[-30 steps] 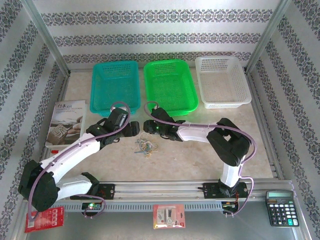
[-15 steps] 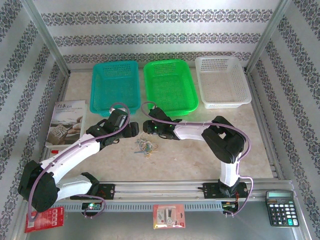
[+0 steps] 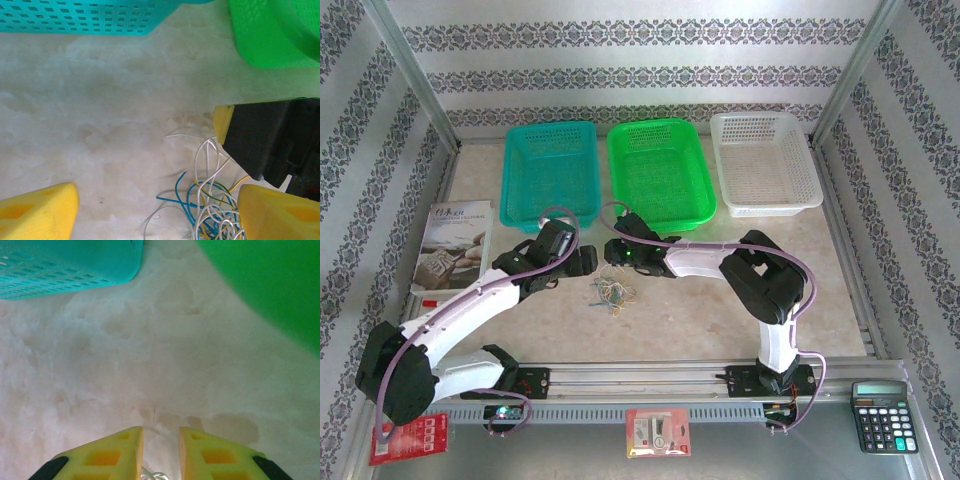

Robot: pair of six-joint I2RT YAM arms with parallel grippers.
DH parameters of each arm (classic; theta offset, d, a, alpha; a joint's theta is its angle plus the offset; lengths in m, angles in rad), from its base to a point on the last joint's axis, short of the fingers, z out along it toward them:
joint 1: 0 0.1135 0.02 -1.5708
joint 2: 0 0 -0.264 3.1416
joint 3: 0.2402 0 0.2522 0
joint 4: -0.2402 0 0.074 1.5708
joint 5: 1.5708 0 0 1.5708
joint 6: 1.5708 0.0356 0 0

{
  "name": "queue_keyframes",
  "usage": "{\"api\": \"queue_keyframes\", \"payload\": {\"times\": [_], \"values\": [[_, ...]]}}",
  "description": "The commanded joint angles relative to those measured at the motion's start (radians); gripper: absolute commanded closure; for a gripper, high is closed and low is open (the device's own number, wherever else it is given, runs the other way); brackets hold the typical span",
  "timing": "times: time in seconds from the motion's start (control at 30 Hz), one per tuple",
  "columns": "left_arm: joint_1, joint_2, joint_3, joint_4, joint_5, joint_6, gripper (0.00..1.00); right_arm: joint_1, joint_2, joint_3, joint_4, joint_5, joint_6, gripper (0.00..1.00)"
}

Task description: Untangle the cables

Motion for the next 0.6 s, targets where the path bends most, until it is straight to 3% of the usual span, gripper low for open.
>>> {"api": "queue_keyframes", "payload": {"times": [0.0,0.1,0.43,0.57], "values": [[0.014,-0.017,-0.007,0.002,0.000,-0.016,0.17,0.016,0.019,0.016,-0.016,-0.011,-0.013,0.72],[0.013,-0.018,-0.007,0.004,0.001,-0.015,0.17,0.018,0.019,0.014,-0.014,-0.010,-0.013,0.74],[0.014,-0.017,-0.003,0.008,0.004,-0.020,0.16,0.019,0.014,0.011,-0.012,-0.016,-0.017,1.00],[0.013,-0.017,0.001,0.013,0.004,-0.020,0.16,0.018,-0.023,0.009,-0.016,-0.005,-0.035,1.00]]}}
